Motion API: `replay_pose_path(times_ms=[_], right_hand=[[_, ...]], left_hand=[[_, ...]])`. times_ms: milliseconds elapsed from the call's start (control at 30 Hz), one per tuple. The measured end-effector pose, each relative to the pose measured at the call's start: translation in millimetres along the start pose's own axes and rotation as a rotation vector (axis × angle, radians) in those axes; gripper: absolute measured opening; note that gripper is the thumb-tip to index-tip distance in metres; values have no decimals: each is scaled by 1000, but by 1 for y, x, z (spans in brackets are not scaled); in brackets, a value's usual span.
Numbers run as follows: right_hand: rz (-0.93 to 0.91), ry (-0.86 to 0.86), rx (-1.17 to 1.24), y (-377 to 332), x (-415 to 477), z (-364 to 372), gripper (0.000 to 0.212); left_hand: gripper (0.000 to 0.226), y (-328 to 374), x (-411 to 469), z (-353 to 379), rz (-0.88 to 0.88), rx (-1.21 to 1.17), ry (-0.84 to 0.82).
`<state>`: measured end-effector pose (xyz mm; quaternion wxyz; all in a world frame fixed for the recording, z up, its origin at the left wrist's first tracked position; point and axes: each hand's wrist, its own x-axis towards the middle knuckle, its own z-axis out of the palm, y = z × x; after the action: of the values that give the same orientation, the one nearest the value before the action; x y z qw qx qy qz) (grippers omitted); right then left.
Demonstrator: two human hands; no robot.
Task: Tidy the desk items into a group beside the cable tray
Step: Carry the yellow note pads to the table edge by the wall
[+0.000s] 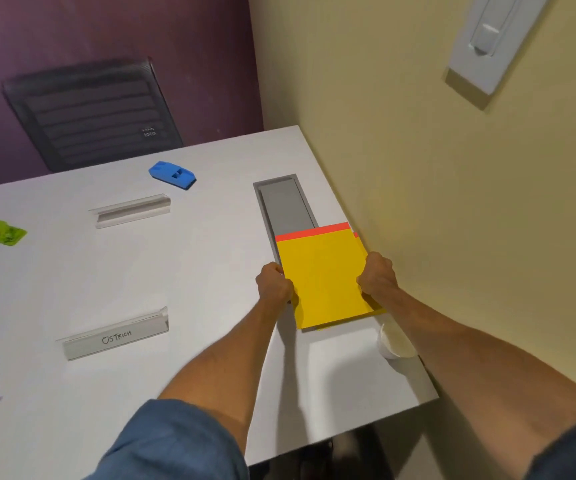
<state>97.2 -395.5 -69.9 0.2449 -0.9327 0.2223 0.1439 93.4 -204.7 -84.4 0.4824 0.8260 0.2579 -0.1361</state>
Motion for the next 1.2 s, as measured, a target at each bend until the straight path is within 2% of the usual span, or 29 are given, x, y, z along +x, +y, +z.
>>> replay_pose_path(times_ms=[233, 367, 467, 700, 800, 900, 1100, 1200], right_hand=[[-1, 17, -127, 14, 26, 14, 29], [-49, -5, -224, 19, 29, 17, 38], [-112, -16, -302, 22, 28, 19, 46], [-171, -27, -376, 19, 21, 25, 40], [-236, -44, -424, 17, 18, 30, 46], [-231, -90, -422, 13, 16, 33, 57], [-237, -117, -405, 13, 18, 33, 54], [-221, -121, -405, 11, 19, 34, 50]], left_hand=[[20, 0, 22, 32, 37, 152, -26], [16, -3, 24, 46, 41, 206, -26], [24, -7, 25, 52, 18, 238, -37], [7, -7, 24, 58, 8, 213, -53], [6, -6, 22, 58, 21, 190, -47], [6, -9, 19, 58, 35, 168, -47], [10, -9, 17, 58, 22, 129, -56], [27, -8, 17, 57, 22, 134, -55]])
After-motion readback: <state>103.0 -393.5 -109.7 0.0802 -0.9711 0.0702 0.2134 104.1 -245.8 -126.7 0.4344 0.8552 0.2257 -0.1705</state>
